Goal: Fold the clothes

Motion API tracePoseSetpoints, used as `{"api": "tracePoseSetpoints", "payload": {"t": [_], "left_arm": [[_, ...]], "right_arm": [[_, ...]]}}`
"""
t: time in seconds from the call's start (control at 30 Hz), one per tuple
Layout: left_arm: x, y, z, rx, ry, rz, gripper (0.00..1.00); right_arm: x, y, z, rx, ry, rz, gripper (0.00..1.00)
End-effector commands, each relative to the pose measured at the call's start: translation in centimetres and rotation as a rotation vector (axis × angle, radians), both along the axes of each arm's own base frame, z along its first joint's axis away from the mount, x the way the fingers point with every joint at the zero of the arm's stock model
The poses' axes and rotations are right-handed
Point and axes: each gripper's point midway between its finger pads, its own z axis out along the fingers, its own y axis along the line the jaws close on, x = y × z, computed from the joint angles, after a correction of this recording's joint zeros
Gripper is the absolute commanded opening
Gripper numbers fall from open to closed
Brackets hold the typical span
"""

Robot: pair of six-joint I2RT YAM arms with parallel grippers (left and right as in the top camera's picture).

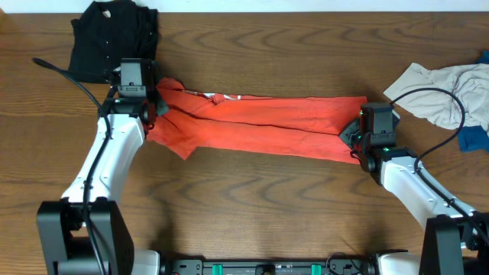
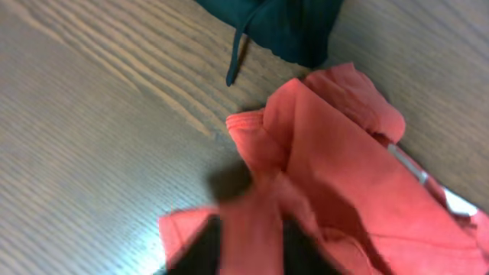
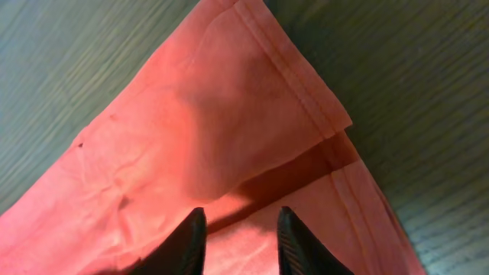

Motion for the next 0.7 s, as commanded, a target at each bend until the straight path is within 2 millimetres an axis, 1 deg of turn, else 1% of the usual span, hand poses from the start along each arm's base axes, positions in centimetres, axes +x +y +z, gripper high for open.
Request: {"api": "tracePoseSetpoints", "payload": {"t": [0.0,0.03,0.07,0.1,0.13,0.17,0.2,0.3,0.4,0.5,0.57,0.67], "left_arm": [[0.3,0.6,-1.2,0.019,0.031,0.017,0.45],[0.3,0.6,-1.6,0.019,0.041,0.017,0.61],[0.2,0.6,-2.0,0.019,0.051,0.017,0.73],[0.2,0.6,-2.2,0.02,0.059,0.017,0.82],[0.2,0.6,-2.5,0.02,0.067,0.016,0.91],[0.2,0.6,-2.7,0.02,0.071,0.016,0.97],[0.2,0.6,-2.7,0.022,0.072,0.013,1.0],[0.2,0.6,-2.3,0.027,0.066,0.003,0.98],[-0.5,0.6,-1.7,0.027,0.077,0.0,0.98],[-1.7,0.5,-1.0,0.022,0.101,-0.003,0.98],[-2.3,0.5,-0.8,0.022,0.111,-0.003,0.98],[-2.5,0.3,-1.0,0.009,0.125,-0.009,0.98]], "right_arm": [[0.6,-0.4,0.4,-0.019,-0.015,-0.014,0.39],[0.6,-0.4,0.4,-0.023,-0.016,-0.008,0.42],[0.7,-0.4,0.4,-0.026,-0.017,-0.001,0.45],[0.7,-0.3,0.4,-0.03,-0.016,0.011,0.47],[0.7,-0.2,0.4,-0.033,-0.016,0.022,0.47],[0.7,-0.1,0.4,-0.035,-0.016,0.036,0.48],[0.6,0.0,0.4,-0.034,-0.015,0.04,0.5],[0.6,0.2,0.3,-0.035,-0.011,0.057,0.54],[0.8,1.2,0.5,-0.012,-0.023,0.129,0.56],[1.1,2.7,1.0,0.017,-0.042,0.224,0.58],[1.4,4.0,1.5,0.026,-0.068,0.317,0.6],[1.5,6.1,2.3,0.021,-0.096,0.439,0.68]]}}
